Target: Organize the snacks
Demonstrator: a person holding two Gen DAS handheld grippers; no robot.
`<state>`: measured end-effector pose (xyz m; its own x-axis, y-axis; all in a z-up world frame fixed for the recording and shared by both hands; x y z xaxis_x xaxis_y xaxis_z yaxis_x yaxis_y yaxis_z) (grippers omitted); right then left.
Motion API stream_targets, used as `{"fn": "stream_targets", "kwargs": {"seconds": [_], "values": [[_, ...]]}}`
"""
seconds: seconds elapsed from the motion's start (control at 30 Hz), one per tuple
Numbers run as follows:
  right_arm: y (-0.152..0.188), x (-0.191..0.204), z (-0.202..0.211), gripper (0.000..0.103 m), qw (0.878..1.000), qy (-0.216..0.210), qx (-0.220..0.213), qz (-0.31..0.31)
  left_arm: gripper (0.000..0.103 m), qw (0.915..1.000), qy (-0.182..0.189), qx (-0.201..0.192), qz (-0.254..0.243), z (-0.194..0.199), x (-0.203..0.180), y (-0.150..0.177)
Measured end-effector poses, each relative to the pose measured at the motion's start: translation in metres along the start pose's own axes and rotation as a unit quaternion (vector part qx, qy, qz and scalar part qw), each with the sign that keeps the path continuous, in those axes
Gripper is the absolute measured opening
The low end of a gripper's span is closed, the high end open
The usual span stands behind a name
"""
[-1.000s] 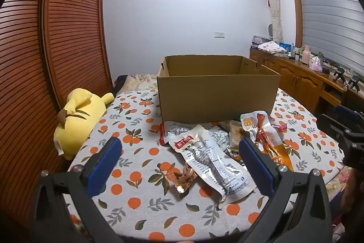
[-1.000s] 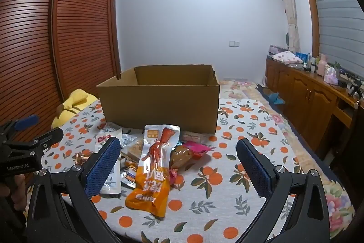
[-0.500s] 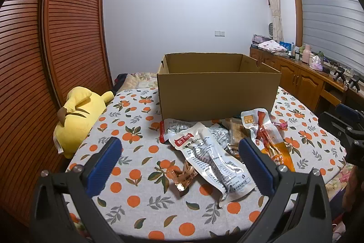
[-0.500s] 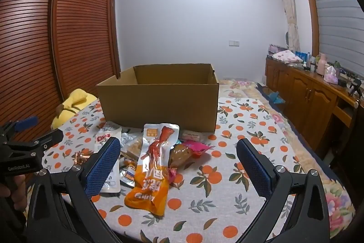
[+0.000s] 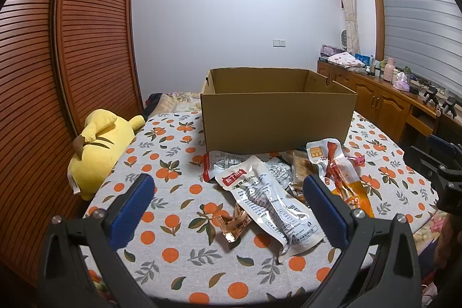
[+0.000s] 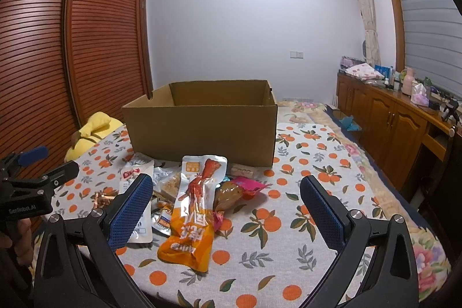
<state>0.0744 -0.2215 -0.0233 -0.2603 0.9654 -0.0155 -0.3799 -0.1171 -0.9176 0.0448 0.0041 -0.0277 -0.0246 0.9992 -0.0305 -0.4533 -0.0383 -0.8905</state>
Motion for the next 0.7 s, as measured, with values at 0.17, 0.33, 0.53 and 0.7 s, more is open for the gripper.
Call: {"fn": "stream_targets", "kwargs": {"seconds": [0.17, 0.33, 0.53, 0.7], "values": [[0.0016, -0.0050, 0.0023, 0.103, 1.000, 0.000, 0.001, -0.001, 0.103, 1.0000, 0.001, 0.000, 0.001, 0.0001, 0.0006, -0.0001], [0.0023, -0.0067, 0.0025, 0.103, 1.000, 0.000, 0.000, -0.001, 0.103, 1.0000, 0.000, 0.000, 0.001, -0.0003, 0.0007, -0.0003], [0.0024, -0.0043, 0.0019, 0.103, 1.000, 0.000, 0.000, -0.001, 0.103, 1.0000, 0.000, -0.001, 0.001, -0.0006, 0.0010, -0.0003], [0.0014, -0.0037, 0.0019, 0.103, 1.000, 0.001, 0.000, -0.001, 0.103, 1.0000, 0.001, -0.001, 0.002, -0.0007, 0.0011, -0.0006]]}}
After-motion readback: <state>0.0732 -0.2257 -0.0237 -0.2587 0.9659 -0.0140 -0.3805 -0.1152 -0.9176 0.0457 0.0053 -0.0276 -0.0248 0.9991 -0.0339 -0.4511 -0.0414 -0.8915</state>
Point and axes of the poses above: each gripper's, at about its wrist camera, not at the fingertips, and z roughly against the way its jaws point, x to its left, y to its underside, the point moved 5 cm from there along -z, roughly the way its jaws point, and after that the axes turned 3 degrees about z, right-handed, at the moved point
